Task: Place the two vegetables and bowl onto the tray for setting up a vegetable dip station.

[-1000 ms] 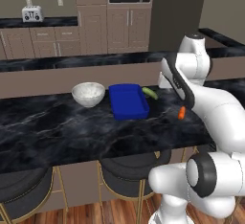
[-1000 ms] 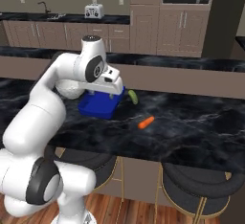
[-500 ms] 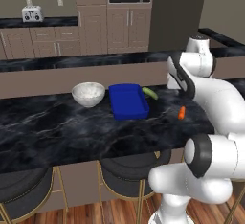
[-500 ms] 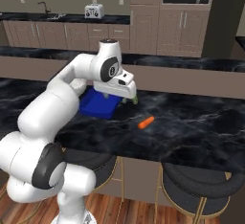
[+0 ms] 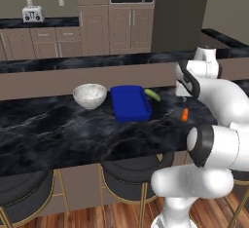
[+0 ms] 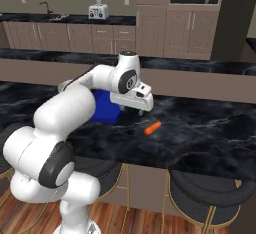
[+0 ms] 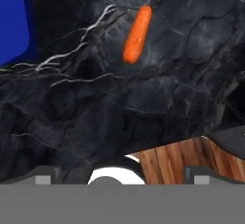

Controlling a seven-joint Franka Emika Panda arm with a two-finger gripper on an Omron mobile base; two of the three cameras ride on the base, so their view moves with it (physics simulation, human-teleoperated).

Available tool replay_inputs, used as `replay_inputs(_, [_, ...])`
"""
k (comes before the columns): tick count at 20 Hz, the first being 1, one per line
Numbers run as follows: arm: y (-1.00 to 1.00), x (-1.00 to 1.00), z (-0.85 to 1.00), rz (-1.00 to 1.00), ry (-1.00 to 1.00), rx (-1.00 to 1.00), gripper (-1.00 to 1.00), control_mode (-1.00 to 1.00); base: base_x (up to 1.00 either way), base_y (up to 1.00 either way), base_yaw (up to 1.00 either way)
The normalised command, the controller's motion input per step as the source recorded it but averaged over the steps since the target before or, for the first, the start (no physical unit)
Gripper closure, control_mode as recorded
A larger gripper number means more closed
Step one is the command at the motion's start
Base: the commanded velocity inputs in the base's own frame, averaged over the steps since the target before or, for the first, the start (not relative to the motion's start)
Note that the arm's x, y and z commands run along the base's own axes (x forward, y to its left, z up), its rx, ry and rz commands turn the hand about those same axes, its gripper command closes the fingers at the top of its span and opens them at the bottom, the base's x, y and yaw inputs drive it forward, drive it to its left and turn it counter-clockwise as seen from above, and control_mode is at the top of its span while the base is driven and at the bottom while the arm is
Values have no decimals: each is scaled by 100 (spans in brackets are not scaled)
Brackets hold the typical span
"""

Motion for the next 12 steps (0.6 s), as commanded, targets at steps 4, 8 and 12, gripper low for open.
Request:
replay_inputs(4, [-19,35,-44,0,0,1,-100,-100,0,0,0])
replay_inputs(8, [-28,41,-46,0,0,3,-100,-100,0,0,0])
replay_inputs(12, [-31,37,-44,0,0,3,-100,-100,0,0,0])
